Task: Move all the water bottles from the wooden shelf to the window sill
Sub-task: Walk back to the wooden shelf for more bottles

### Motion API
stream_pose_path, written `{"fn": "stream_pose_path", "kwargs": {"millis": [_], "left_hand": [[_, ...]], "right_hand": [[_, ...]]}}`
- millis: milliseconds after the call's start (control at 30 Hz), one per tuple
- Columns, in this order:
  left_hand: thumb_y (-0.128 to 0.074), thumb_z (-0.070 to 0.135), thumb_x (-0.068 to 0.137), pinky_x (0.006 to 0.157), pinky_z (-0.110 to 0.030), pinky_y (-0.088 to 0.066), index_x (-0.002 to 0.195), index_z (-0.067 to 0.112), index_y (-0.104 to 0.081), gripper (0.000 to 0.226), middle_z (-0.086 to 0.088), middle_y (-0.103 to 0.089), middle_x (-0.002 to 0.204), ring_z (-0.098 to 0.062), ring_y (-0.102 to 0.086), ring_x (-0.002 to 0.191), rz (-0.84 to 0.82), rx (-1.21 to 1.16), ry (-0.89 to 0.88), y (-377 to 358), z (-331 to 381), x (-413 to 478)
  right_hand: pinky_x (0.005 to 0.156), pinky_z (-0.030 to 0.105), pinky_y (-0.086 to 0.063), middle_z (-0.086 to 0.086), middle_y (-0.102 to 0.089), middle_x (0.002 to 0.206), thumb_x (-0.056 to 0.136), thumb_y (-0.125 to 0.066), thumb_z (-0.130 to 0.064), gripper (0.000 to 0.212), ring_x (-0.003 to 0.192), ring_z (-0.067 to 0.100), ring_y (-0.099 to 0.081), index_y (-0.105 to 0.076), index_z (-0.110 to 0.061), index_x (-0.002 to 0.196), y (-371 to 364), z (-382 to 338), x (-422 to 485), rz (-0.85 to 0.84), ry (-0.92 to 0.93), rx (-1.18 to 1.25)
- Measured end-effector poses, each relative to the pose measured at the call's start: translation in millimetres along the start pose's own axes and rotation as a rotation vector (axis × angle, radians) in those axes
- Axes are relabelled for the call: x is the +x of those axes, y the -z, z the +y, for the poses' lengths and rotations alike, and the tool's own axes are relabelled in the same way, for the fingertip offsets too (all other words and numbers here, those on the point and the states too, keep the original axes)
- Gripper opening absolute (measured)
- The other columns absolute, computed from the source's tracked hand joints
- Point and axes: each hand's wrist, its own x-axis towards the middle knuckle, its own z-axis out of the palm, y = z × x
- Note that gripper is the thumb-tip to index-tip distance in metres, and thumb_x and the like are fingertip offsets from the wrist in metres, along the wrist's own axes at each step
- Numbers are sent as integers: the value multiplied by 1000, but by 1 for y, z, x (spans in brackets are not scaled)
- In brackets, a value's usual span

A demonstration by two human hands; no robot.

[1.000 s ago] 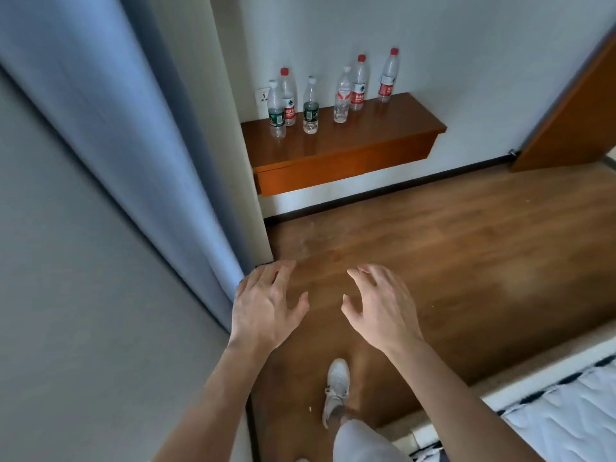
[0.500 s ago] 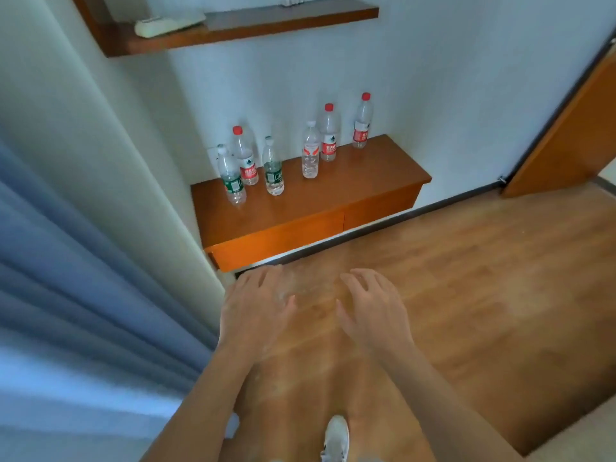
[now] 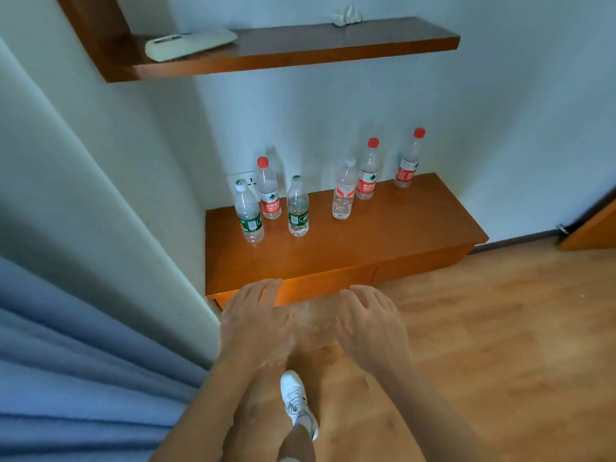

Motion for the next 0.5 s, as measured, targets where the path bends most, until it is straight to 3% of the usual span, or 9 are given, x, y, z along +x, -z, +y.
{"fn": "stream_pose_path", "kwargs": {"millis": [300, 500], "left_hand": [[-47, 68, 80, 101, -41, -47, 135, 33, -51, 66, 8, -58, 136, -17, -53, 125, -30, -51, 110, -41, -60, 112], [-52, 66, 79, 97, -42, -50, 132, 33, -52, 63, 7, -60, 132, -19, -55, 122, -40, -38, 204, -56, -104, 169]], "right_hand": [[104, 41, -49, 0, -64, 130, 85, -61, -46, 48, 124, 22, -58, -62, -23, 128, -63, 10, 144, -134, 60, -26], [105, 43, -49, -1, -63, 131, 88, -51, -50, 51, 126, 22, -57, -60, -24, 130, -104, 20, 213, -202, 54, -24]]}}
